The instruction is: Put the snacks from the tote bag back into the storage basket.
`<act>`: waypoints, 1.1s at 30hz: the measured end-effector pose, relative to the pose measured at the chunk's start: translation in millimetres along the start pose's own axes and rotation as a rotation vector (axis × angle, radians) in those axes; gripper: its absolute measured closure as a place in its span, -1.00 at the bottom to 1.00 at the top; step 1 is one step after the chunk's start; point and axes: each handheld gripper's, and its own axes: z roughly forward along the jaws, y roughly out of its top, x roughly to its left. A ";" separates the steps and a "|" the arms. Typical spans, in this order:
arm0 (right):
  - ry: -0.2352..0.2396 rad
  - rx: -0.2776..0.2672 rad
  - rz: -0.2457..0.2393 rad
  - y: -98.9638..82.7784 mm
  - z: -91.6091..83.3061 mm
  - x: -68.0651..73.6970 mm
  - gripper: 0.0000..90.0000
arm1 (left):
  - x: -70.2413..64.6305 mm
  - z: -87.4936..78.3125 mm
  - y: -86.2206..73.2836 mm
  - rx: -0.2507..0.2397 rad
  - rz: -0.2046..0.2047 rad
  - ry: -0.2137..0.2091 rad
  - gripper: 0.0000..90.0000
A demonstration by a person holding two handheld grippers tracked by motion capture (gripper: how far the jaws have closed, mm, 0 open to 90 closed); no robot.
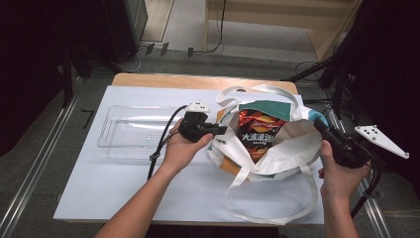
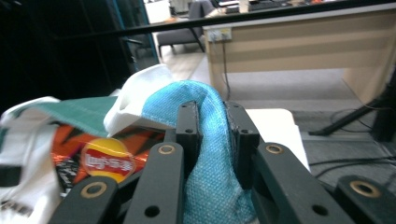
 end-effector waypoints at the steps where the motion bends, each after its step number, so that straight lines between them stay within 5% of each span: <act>1: -0.005 0.004 0.006 -0.4 1.4 -1.4 0.76 | -1.2 3.2 -0.9 0.019 0.010 0.004 0.88; 8: -0.020 0.032 0.005 -5.3 12.4 -7.7 0.76 | -4.3 6.4 -2.4 0.040 0.034 0.020 0.88; 18: -0.076 0.175 0.030 -32.5 49.3 -25.5 0.75 | -10.6 17.4 -5.4 0.083 0.072 0.068 0.87; 20: -0.063 0.162 0.036 -35.4 47.7 -26.4 0.75 | -11.5 13.9 -3.4 0.057 0.081 0.070 0.78; 26: 0.010 0.113 0.020 -33.0 36.7 -24.1 0.66 | -13.7 -1.1 13.2 -0.112 0.082 0.135 0.03; 31: 0.045 0.076 -0.005 -24.1 27.4 -16.4 0.67 | -12.1 3.1 29.4 -0.129 0.095 0.150 0.10; 33: 0.054 0.063 -0.014 -19.5 23.4 -14.2 0.68 | -9.8 5.1 34.6 -0.128 0.091 0.131 0.29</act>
